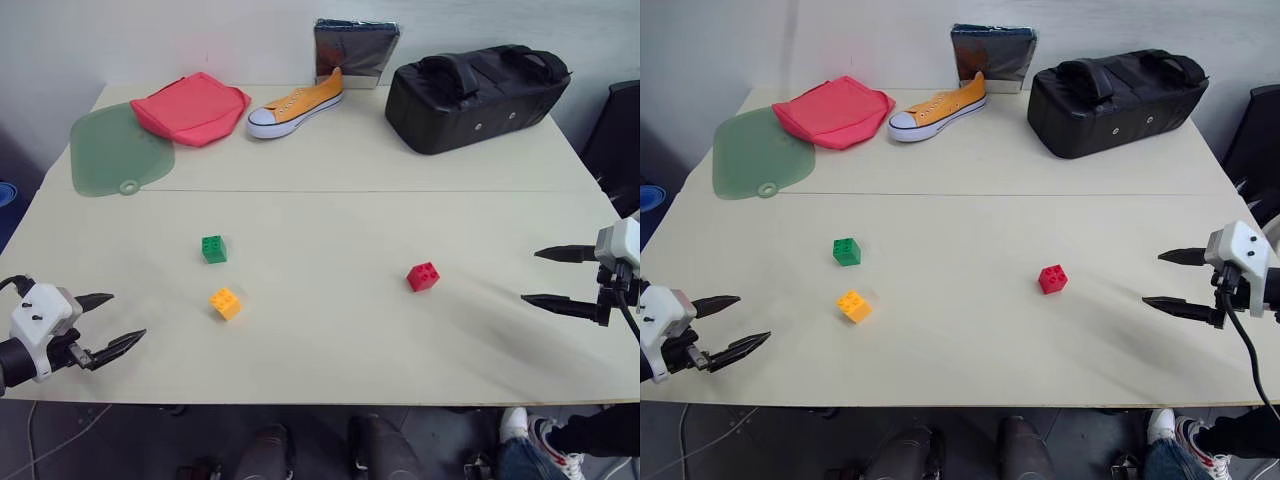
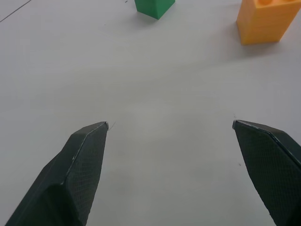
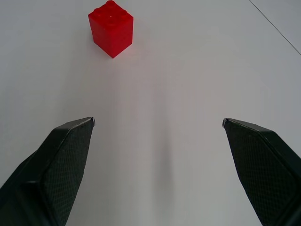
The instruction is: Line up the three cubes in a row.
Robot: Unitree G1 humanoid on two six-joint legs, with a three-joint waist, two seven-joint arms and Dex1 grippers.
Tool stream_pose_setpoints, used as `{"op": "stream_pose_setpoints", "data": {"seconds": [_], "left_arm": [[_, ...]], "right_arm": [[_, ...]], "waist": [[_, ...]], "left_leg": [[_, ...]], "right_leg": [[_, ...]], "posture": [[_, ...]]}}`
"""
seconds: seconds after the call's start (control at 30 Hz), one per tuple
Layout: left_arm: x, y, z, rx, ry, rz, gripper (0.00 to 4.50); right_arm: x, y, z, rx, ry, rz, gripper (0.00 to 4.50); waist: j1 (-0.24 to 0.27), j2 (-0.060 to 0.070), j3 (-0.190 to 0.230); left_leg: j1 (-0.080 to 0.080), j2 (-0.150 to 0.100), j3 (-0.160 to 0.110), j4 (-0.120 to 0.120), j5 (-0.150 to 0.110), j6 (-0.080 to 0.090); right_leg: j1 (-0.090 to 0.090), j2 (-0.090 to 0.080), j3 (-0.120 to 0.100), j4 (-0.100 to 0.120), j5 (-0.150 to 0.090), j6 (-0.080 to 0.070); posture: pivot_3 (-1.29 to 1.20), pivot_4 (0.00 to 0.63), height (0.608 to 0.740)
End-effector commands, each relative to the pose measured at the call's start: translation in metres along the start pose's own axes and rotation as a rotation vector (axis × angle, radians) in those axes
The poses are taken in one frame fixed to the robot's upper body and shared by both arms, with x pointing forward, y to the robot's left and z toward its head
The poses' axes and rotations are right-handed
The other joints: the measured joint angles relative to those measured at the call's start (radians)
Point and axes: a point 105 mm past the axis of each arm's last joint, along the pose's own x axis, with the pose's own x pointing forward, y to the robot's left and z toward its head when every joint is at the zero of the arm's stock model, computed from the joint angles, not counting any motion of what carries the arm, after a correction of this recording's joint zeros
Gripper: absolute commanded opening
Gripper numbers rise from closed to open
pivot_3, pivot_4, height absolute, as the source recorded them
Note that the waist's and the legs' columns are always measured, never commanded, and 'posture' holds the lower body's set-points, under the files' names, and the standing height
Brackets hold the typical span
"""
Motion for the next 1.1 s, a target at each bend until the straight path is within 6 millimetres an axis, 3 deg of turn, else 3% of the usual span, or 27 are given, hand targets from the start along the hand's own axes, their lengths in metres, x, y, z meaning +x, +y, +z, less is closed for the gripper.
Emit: {"op": "stream_pose_setpoints", "data": {"seconds": [0.03, 0.73, 0.87, 1.1], "left_arm": [[-0.004, 0.005, 0.005, 0.03, -0.004, 0.029, 4.46], [0.001, 0.003, 0.009, 0.017, -0.012, 0.01, 4.46], [0.01, -0.003, 0.028, 0.025, -0.059, -0.06, 4.46], [0.036, -0.052, 0.092, 0.159, -0.151, -0.489, 4.46]], "right_arm": [[0.0, -0.001, 0.009, -0.028, -0.03, -0.01, 4.5], [0.001, 0.0, 0.007, -0.043, -0.008, -0.013, 4.5], [0.007, -0.004, 0.018, -0.058, -0.015, 0.012, 4.5], [0.047, 0.0, 0.055, -0.245, -0.014, 0.228, 4.5]], "waist": [[0.0, 0.0, 0.0], [0.0, 0.0, 0.0], [-0.001, 0.0, 0.0], [-0.003, 0.0, 0.0]], "left_leg": [[0.0, 0.0, 0.0, 0.0, 0.0, 0.0], [0.0, 0.0, 0.0, 0.001, 0.0, -0.001], [0.0, 0.0, 0.0, 0.001, 0.0, 0.0], [0.0, 0.0, 0.0, 0.003, 0.001, -0.002]], "right_leg": [[0.0, 0.0, 0.0, 0.0, 0.0, 0.0], [0.0, 0.0, 0.0, 0.001, 0.0, 0.0], [0.0, 0.0, 0.0, 0.002, 0.0, 0.0], [0.0, 0.0, 0.0, 0.004, 0.0, 0.0]], "posture": [[0.0, 0.15, 0.74], [0.0, 0.15, 0.74], [0.0, 0.15, 0.74], [0.0, 0.15, 0.74]]}}
